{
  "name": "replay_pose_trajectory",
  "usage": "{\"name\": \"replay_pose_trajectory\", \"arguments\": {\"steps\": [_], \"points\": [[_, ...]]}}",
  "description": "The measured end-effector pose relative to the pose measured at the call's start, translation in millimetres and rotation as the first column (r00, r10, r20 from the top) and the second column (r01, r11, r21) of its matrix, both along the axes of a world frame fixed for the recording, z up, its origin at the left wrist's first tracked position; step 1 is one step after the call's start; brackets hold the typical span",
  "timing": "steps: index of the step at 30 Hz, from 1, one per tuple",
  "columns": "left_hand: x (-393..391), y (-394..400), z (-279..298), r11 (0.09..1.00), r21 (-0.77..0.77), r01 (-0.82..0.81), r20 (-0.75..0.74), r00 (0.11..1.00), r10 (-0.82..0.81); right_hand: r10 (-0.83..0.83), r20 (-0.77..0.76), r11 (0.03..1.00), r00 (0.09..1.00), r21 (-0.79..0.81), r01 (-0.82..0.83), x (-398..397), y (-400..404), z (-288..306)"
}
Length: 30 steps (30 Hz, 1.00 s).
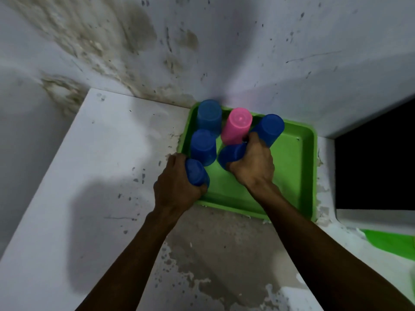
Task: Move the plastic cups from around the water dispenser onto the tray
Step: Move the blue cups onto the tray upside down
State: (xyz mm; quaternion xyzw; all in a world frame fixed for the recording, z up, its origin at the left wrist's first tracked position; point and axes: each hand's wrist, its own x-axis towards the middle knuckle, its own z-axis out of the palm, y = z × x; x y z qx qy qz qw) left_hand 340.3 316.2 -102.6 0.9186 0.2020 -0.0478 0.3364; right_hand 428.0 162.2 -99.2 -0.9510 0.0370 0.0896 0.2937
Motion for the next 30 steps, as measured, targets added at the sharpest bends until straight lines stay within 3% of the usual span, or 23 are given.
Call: {"name": "replay_pose_trajectory", "arguments": {"steps": [9,20,22,25,30], "points": [[-7,-2,-13,0.999,-0.037,0.037,0.125,0.992,-0.032,-0.059,0.078,0.992,0.995,0.114,0.050,-9,7,-20],[-8,-3,-7,0.997,0.054,0.061,0.121,0.990,-0.067,-0.056,0.010,0.992,0.998,0.118,0.054,-24,-15,-15],[-10,-4,-2,0.991,0.126,0.055,0.139,0.988,-0.073,-0.056,-0.003,0.989,0.998,0.135,0.055,-30,-24,-10],[-14,-12,9,0.966,0.256,0.021,0.207,0.975,-0.076,-0.063,-0.001,0.983,0.998,0.172,0.062,-45,-43,-3],[-28,-45,34,0.978,0.208,-0.030,0.439,0.896,-0.066,-0.108,0.034,0.968,0.994,0.230,0.098,-81,-82,8]]}}
